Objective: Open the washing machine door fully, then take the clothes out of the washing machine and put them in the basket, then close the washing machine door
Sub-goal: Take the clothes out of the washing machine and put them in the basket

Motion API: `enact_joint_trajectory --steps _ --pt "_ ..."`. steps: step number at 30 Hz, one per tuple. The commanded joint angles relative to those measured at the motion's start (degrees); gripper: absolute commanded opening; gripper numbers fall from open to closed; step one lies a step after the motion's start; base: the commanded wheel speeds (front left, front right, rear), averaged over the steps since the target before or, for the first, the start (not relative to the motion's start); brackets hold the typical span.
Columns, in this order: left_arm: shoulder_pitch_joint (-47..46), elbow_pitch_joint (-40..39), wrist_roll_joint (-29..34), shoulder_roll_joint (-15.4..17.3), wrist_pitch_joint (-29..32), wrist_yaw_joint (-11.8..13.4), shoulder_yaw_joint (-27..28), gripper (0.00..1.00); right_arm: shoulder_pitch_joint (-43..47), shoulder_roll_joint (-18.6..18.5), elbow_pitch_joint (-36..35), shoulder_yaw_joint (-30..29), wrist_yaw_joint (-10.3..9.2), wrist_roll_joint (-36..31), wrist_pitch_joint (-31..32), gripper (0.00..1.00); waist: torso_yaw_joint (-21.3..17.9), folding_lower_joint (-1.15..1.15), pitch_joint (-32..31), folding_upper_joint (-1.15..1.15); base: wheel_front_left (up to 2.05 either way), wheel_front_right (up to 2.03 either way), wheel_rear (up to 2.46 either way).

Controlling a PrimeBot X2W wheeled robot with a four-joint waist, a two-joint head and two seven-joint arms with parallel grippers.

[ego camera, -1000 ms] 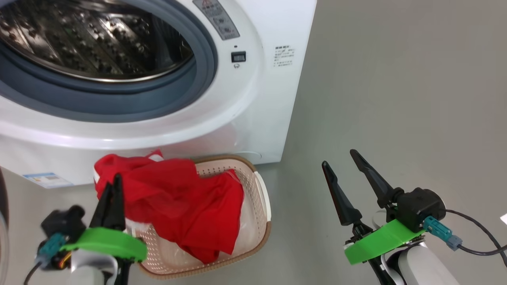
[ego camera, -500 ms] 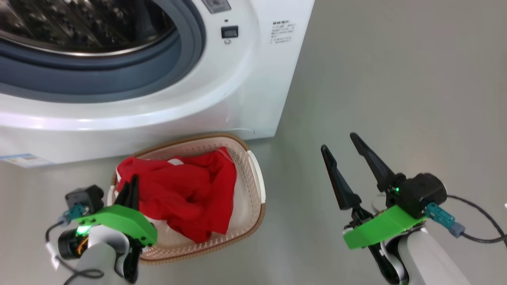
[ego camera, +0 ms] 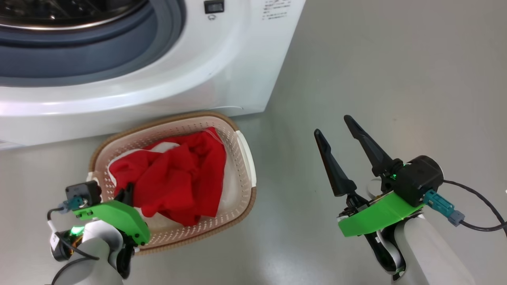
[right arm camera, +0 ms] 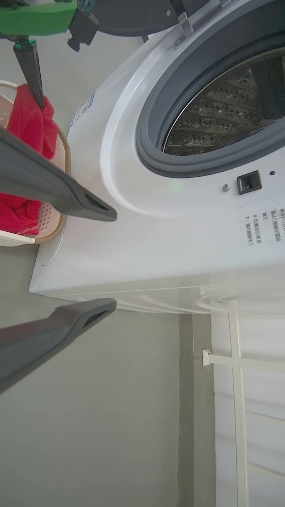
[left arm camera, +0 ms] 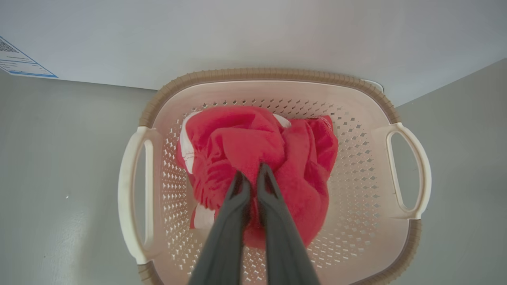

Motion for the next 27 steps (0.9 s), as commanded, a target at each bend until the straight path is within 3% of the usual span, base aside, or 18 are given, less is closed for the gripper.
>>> enact_joint_trajectory --steps 1,4,6,7,8,9,10,11,12,19,27 --pt "-0.43 0.15 -0.48 2.04 -0.24 -0.31 0.67 0.0 -0.3 0.31 -1.48 1.26 0.36 0.51 -0.36 1.0 -0.85 0.0 1.15 0.0 0.0 0.0 0.0" --pt "-0.86 1.05 -0.84 2.0 -0.08 -0.31 -0.04 0.01 -0.47 0.31 -1.65 1.11 0.36 0.56 -0.36 1.0 -1.18 0.0 1.89 0.0 0.0 0.0 0.0" --pt "-1.1 1.41 -1.36 1.81 0.35 -0.31 -0.42 0.23 -0.52 0.31 -1.76 1.0 0.36 0.58 -0.36 1.0 -1.31 0.0 2.27 0.0 0.0 0.0 0.0" --pt "-1.24 1.57 -1.35 2.0 0.27 -0.31 -0.66 0.4 -0.55 0.31 -1.79 0.98 0.36 0.59 -0.36 1.0 -1.37 0.0 2.42 0.0 0.0 0.0 0.0" --pt "-1.38 1.72 -1.36 2.14 0.17 -0.31 -0.86 0.45 -0.59 0.31 -1.81 0.97 0.36 0.6 -0.36 1.0 -1.42 0.0 2.56 0.0 0.0 0.0 0.0" --pt "-1.5 1.84 -1.46 2.19 0.1 -0.31 -1.0 0.59 -0.65 0.31 -1.84 0.96 0.36 0.61 -0.36 1.0 -1.45 0.0 2.67 0.0 0.0 0.0 0.0" --pt "-1.5 1.84 -1.46 2.19 0.1 -0.31 -1.0 0.59 -0.65 0.31 -1.84 0.96 0.36 0.61 -0.36 1.0 -1.45 0.0 2.67 0.0 0.0 0.0 0.0" --pt "-1.6 1.96 -1.59 2.2 0.04 -0.31 -1.14 0.84 -0.68 0.31 -1.84 0.93 0.36 0.62 -0.36 1.0 -1.45 0.0 2.71 0.0 0.0 0.0 0.0" --pt "-1.71 2.04 -1.62 2.19 -0.04 -0.31 -1.38 0.98 -0.7 0.31 -1.82 0.89 0.36 0.62 -0.36 1.0 -1.44 0.0 2.72 0.0 0.0 0.0 0.0" --pt "-1.73 1.48 -1.51 2.09 -1.74 -0.32 -2.66 1.0 -0.42 0.31 -1.62 0.26 0.36 0.42 -0.36 1.0 -0.9 0.0 0.84 0.0 0.0 0.0 0.0" --pt "1.84 -5.47 -0.39 2.8 -2.29 0.11 -2.34 1.0 1.05 0.31 -0.92 -0.33 0.36 0.16 -0.36 1.0 -0.05 0.0 -3.59 0.0 0.0 0.0 0.0"
